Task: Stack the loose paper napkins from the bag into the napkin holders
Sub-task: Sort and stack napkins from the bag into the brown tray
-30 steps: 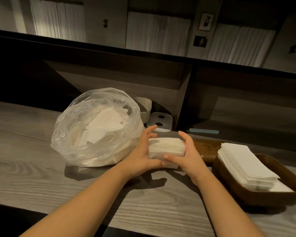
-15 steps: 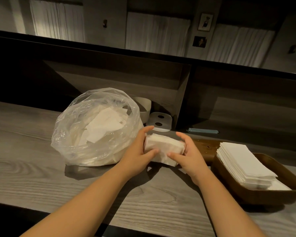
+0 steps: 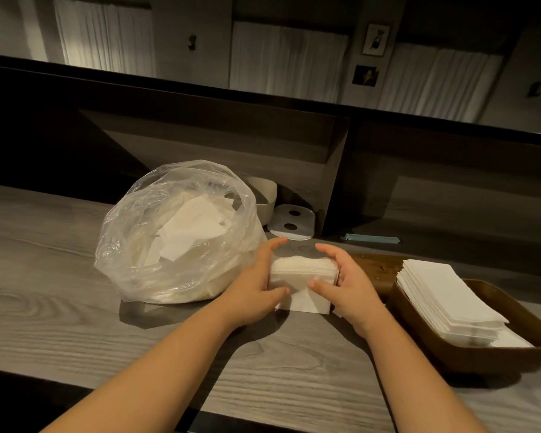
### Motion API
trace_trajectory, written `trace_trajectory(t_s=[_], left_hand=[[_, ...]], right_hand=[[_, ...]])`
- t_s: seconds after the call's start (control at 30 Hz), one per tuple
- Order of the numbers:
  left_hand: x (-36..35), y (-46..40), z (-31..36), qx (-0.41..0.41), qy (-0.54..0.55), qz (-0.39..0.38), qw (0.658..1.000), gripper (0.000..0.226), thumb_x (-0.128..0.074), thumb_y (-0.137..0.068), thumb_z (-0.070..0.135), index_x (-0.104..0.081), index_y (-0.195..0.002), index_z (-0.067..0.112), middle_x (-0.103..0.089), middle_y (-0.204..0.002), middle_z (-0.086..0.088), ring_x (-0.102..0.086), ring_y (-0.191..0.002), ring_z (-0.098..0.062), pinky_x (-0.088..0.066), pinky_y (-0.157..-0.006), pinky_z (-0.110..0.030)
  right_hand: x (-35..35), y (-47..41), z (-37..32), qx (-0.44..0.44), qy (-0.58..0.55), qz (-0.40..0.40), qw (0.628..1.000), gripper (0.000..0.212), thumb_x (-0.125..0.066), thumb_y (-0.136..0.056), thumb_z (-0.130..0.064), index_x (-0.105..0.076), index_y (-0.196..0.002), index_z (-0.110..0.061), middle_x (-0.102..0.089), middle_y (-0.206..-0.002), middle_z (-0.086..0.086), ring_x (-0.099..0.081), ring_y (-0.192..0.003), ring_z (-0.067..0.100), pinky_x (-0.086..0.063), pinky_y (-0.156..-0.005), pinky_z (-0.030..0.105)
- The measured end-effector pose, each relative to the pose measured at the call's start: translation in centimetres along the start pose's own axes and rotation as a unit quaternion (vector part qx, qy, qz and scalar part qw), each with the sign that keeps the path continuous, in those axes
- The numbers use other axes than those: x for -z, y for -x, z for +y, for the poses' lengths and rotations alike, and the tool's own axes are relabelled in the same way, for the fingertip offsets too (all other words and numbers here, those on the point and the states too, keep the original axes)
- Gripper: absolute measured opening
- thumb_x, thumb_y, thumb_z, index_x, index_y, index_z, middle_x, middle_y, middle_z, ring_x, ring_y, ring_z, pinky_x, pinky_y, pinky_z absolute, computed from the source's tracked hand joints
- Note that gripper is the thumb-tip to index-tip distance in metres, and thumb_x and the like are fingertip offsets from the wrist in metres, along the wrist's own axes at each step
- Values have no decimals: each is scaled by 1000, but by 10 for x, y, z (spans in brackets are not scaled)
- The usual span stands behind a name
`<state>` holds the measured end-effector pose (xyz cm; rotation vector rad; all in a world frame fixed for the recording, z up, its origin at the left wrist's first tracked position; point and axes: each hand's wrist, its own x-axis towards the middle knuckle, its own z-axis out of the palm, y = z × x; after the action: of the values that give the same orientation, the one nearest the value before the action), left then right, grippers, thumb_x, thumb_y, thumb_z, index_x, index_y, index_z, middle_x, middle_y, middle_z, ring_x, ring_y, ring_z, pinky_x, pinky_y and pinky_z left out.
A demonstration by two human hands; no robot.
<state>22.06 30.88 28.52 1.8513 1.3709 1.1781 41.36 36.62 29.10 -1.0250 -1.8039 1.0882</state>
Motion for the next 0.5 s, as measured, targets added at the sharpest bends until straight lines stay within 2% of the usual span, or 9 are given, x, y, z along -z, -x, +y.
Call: trace_trajectory(t_s=[0.1,0.2,0.27,0.33,0.43,0.5], left_hand=[[-1,0,0,-32,-4,47,998,72,-55,-97,13,-16,-127,65,-45,-120,15,-58,-100,-9,-54,-85,-23],[-3,-3,-2,-34,7,50,998,71,-56,-98,16,-14,-126,65,-41,-127,8,-56,-100,-5,-50,-84,-16],[-3,-5,-2,-28,9,22,999,79,-63,-93,17,-12,-129,65,-41,-133,3,-54,-112,-9,-49,-97,-26],[-3,-5,-1,-24,4,-3,1000,89,-70,-86,16,-12,-134,63,-37,-138,5,-48,-122,-13,-47,-103,-31],[-3,-4,-1,-33,31,-12,999,95,-74,-82,10,-13,-135,60,-36,-131,10,-50,-116,-13,-50,-92,-19],[-2,-4,0,-22,28,-20,999,100,-76,-80,11,-10,-138,59,-35,-129,12,-50,-116,-11,-48,-93,-17]], right_hand=[[1,1,-1,-12,9,-24,1000,81,-79,-77,-6,-37,-136,-43,-48,-126,-16,-55,-114,14,-58,-87,34],[1,0,0,-14,14,3,1000,81,-74,-81,0,-36,-143,-35,-48,-134,-13,-52,-121,11,-56,-92,33],[0,0,0,-19,10,7,1000,78,-72,-83,-2,-36,-144,-35,-48,-139,-7,-53,-121,14,-56,-93,35],[-2,0,1,-26,29,-21,999,88,-79,-78,-7,-31,-145,-39,-44,-138,-7,-52,-118,16,-56,-92,35],[-2,0,1,-33,18,-24,999,103,-83,-73,-7,-23,-147,-44,-38,-132,-11,-52,-117,17,-55,-94,36],[-4,0,-1,-41,45,-35,998,107,-83,-73,-8,-17,-150,-43,-35,-130,-12,-50,-118,15,-53,-95,32]])
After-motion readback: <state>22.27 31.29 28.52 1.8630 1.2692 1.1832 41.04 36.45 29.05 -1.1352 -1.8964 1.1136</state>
